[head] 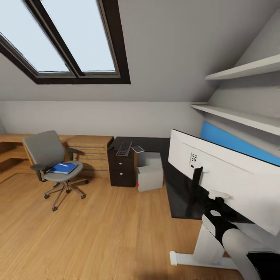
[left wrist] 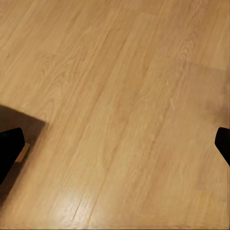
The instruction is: In the bedroom, organize the workspace by keeping the computer under the desk, ensuring the monitor is on the desk, placing the keyboard on the desk next to the monitor, placing the mouse on the desk next to the keyboard, moving the folder from the swivel chair onto the desk next to the mouse, stacking the notebook on top of the folder with the pen on top of the notebook, and positioning the swivel chair next to the desk.
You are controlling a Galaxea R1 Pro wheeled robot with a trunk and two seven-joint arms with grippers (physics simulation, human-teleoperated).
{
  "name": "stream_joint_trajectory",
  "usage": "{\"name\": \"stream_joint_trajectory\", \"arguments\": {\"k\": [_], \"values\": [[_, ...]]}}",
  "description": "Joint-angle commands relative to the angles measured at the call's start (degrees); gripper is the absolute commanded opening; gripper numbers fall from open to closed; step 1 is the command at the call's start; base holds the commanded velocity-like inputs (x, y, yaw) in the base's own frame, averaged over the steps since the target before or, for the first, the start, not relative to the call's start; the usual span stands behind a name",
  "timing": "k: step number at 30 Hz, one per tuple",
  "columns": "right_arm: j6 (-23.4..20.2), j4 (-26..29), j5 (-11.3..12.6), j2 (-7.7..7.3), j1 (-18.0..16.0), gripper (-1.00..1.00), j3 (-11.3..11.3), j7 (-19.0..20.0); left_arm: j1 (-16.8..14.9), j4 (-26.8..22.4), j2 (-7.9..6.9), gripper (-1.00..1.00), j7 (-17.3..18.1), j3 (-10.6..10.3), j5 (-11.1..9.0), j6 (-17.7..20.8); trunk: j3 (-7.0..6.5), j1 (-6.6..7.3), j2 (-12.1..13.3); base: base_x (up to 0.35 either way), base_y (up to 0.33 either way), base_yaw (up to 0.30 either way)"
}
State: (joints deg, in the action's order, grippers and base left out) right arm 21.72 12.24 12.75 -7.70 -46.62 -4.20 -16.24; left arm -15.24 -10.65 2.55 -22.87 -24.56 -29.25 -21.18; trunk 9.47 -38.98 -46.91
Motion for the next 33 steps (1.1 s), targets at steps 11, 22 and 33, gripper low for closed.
{"name": "stream_joint_trajectory", "arguments": {"k": [11,22,33], "values": [[0.21,-0.01,0.57,-0.10,-0.05,1.00,-0.39,-0.19,-0.05,0.02,-0.01,1.00,-0.33,-0.49,-0.29,-0.18,0.09,0.02,-0.07,-0.068,-0.312,0.000],[0.18,0.06,0.69,-0.04,-0.04,1.00,-0.37,-0.27,-0.05,0.06,-0.01,1.00,-0.33,-0.49,-0.28,-0.18,0.09,0.02,-0.07,0.064,-0.346,0.000],[0.17,0.06,0.61,-0.03,-0.05,1.00,-0.38,-0.28,-0.05,0.03,-0.09,1.00,-0.34,-0.40,-0.35,-0.18,0.09,0.02,-0.07,0.097,-0.134,0.000]]}}
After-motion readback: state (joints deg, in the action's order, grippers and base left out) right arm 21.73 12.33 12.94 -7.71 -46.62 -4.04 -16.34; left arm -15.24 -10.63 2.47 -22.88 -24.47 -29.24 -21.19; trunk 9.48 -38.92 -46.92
